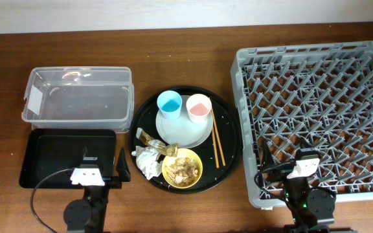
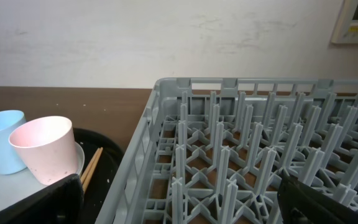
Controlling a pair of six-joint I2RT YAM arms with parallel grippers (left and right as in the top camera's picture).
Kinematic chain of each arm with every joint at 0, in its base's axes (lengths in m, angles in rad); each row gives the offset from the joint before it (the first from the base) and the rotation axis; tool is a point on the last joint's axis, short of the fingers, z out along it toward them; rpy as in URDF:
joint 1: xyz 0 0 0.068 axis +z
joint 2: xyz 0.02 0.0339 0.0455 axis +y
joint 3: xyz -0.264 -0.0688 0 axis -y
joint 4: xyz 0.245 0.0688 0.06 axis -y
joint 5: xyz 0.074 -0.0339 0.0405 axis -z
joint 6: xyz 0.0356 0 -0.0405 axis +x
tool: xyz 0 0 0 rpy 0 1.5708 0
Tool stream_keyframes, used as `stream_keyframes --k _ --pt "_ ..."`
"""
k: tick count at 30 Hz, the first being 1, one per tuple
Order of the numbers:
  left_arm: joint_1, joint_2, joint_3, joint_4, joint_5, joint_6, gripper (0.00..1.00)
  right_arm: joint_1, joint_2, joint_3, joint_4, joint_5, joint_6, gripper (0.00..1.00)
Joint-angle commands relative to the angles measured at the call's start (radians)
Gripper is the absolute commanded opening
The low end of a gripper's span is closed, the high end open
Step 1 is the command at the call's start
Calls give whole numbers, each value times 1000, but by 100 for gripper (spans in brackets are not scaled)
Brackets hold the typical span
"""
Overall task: Sort waste into correct bins and load items into the dishwasher rack
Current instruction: 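Move the left gripper toward the white napkin on the round tray, then grasp the crumpled white napkin with the left gripper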
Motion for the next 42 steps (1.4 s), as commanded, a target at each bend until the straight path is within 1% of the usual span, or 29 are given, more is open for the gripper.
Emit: stream_keyframes --k 1,5,8,9,10,12,16,19,22,23,24,26,27,28,29,31,32,34,36,39,42 --pt "3 -9 -8 2 -3 12 100 1 -5 -5 -4 5 9 98" --pt "2 -9 -8 2 4 12 100 1 -5 -5 -4 5 9 98" --pt "3 -9 2 0 93 10 100 1 -5 -5 -4 5 9 98" --pt "3 -9 15 -18 107 -7 100 1 -5 -5 -4 5 9 98" --pt "3 -9 36 -47 106 -37 100 1 -5 -5 -4 5 9 98" --pt "3 -8 138 -158 117 -53 100 1 -5 -5 -4 5 9 98" --pt "3 56 381 -349 233 -52 100 1 -5 -5 -4 5 9 98" --pt "3 200 603 -526 253 -52 100 1 -5 -5 -4 5 9 98" --pt "2 441 885 -781 261 -52 100 1 -5 -5 -4 5 9 98" --pt "3 549 995 -887 269 -51 100 1 -5 -5 -4 5 9 98" --pt "3 620 1070 -943 294 -52 100 1 -5 -5 -4 5 9 98" --pt "3 713 1172 -996 350 -52 100 1 -5 -5 -4 5 9 98" --pt "3 744 1193 -1007 346 -51 99 1 -5 -5 -4 5 9 98" --pt "3 756 1191 -1013 345 -51 90 1 -5 -5 -4 5 9 98" --pt "2 772 1188 -1033 345 -51 68 1 -5 -5 -4 5 9 98" --pt "3 799 1175 -1113 298 -52 63 1 -5 -5 -4 5 9 98" --pt "2 813 1158 -1156 261 -51 63 1 -5 -5 -4 5 9 98" --pt "2 826 1113 -1178 235 -51 63 1 -5 -5 -4 5 9 98" --pt "2 827 1033 -1147 203 -52 63 1 -5 -5 -4 5 9 98" --pt "1 830 929 -1101 203 -68 63 1 -5 -5 -4 5 9 99" --pt "-45 830 843 -1017 203 -71 63 1 -5 -5 -4 5 9 98"
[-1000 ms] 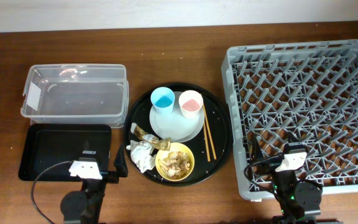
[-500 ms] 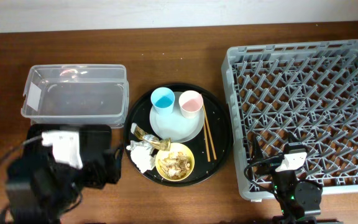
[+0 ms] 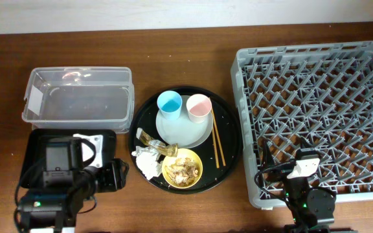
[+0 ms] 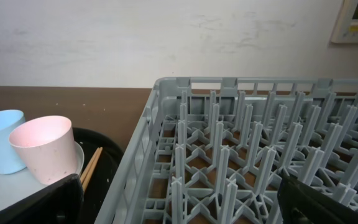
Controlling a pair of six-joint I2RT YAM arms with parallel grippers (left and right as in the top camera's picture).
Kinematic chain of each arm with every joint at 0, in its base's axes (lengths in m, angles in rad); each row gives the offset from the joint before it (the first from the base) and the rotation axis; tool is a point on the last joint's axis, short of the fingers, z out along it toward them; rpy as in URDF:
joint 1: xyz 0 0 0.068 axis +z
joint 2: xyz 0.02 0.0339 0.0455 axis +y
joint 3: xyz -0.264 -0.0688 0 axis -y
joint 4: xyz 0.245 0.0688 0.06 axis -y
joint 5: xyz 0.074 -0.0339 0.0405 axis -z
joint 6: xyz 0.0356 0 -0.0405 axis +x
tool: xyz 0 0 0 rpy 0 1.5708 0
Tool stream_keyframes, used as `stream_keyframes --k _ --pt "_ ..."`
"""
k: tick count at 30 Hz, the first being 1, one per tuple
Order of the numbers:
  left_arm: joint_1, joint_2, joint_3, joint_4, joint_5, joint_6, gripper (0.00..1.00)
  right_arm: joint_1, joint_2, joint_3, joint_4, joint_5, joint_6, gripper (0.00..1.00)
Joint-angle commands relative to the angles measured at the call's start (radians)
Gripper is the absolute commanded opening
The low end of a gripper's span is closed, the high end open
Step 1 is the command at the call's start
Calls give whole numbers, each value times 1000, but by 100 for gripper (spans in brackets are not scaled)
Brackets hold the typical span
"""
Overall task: Sort waste into correct bins and load items into the dishwasher rack
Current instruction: 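Grasp the crumpled white napkin with the left gripper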
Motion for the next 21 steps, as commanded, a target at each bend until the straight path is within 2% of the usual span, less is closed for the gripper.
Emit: stream_keyframes --k 1,3,6,9,10,15,18,21 --pt "-64 -2 -81 101 -16 -25 64 1 -6 -5 -4 5 8 98" --pt "-117 21 -122 174 -82 -64 64 1 -6 -5 -4 5 8 98" --pt "-209 114 -135 233 -106 -83 64 1 -6 -5 -4 5 8 98" --pt "-288 229 -135 286 -227 -113 65 1 -6 -5 -4 5 8 98" --pt "-311 272 -135 303 -240 -113 71 1 -6 -5 -4 5 8 98" --pt "-378 455 -135 411 -244 -113 75 1 -6 -5 -4 5 8 98" --pt "-380 564 -135 437 -320 -113 75 1 -6 -5 -4 5 8 98" --pt "-380 611 -135 471 -327 -113 75 1 -6 -5 -4 5 8 99"
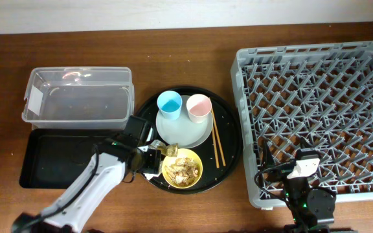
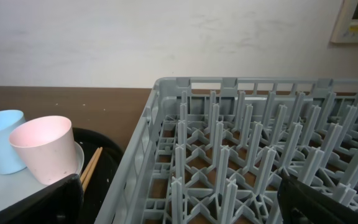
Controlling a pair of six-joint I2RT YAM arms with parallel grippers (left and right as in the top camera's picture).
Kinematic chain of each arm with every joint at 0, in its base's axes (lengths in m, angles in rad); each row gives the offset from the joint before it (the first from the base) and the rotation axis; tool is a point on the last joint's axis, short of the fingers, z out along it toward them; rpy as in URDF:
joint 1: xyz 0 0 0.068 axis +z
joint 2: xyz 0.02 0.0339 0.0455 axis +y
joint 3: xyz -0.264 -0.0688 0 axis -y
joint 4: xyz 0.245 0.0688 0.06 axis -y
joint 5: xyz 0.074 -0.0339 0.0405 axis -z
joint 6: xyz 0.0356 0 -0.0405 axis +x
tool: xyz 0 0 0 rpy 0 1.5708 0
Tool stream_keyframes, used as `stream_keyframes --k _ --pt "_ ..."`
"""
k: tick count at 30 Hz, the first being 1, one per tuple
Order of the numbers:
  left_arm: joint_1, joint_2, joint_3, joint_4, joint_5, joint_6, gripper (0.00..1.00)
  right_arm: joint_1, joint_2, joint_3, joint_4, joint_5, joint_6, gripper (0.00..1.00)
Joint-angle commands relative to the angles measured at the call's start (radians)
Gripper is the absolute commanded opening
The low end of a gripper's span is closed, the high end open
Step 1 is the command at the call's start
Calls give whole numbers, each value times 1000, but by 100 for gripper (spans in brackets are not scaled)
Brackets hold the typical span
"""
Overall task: Sort waste into correct bins and load items into the dishwasher rack
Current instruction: 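Grasp the crumpled white napkin with the left gripper, then carry the napkin to the clear plastic bin and release it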
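Observation:
On the round black tray [image 1: 228,139] sit a white plate [image 1: 183,133] with a blue cup [image 1: 170,102] and a pink cup [image 1: 199,106], wooden chopsticks [image 1: 216,144], a yellow bowl of food scraps [image 1: 182,169], a brownish wrapper [image 1: 168,149] and a crumpled white napkin [image 1: 152,172]. My left gripper [image 1: 145,155] is down over the napkin and hides most of it; its jaws are not visible. My right gripper [image 2: 179,208] rests open at the front edge of the grey dishwasher rack [image 1: 316,65], nothing between its fingers. The right wrist view also shows the pink cup [image 2: 42,149] and blue cup.
A clear plastic bin [image 1: 78,97] stands at the back left, and a flat black bin [image 1: 50,158] lies in front of it. The left arm [image 1: 89,184] stretches diagonally across the corner of the black bin toward the tray.
My left arm was folded over the black bin. Now it is stretched out to the right, with its gripper on the tray's left side over the napkin. The right arm has not moved.
Both arms were parked at the table's front edge, the napkin and wrapper lying plainly on the tray. Then the left arm was over the black bin. Now its gripper is down at the napkin. Right gripper stayed open at the rack throughout.

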Motion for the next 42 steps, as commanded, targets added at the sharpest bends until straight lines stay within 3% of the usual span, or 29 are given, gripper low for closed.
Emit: stream_keyframes --k 1,4,7,10,13,20,22,26,29,34,35,37,38,42 --pt "-3 35 -7 37 -37 -13 75 1 -6 -5 -4 5 8 98" --pt "-3 37 -11 56 -37 -13 66 1 -6 -5 -4 5 8 98" --pt "-3 43 -29 78 -37 -13 40 1 -6 -5 -4 5 8 98" --pt "-3 43 -45 82 -37 -13 23 1 -6 -5 -4 5 8 98" --pt "-3 41 -43 63 -32 -13 1 1 -6 -5 -4 5 8 98" --pt "-3 -162 245 -266 -41 -13 0 1 -6 -5 -4 5 8 98" --pt "-2 -237 336 -309 -137 -13 1 1 -6 -5 -4 5 8 98" --pt "41 -275 348 -209 -433 -14 8 1 -6 -5 -4 5 8 98" --pt "113 -203 338 -98 -446 -21 9 1 -6 -5 -4 5 8 98" --pt "298 84 331 204 -428 -62 10 1 -6 -5 -4 5 8 98" --pt "331 153 331 269 -417 -62 19 1 -6 -5 -4 5 8 99" --pt "361 217 331 330 -367 -61 65 1 -6 -5 -4 5 8 98" --pt "369 229 331 343 -338 -61 75 1 -6 -5 -4 5 8 98" --pt "373 191 354 354 -316 -61 86 1 -6 -5 -4 5 8 98"
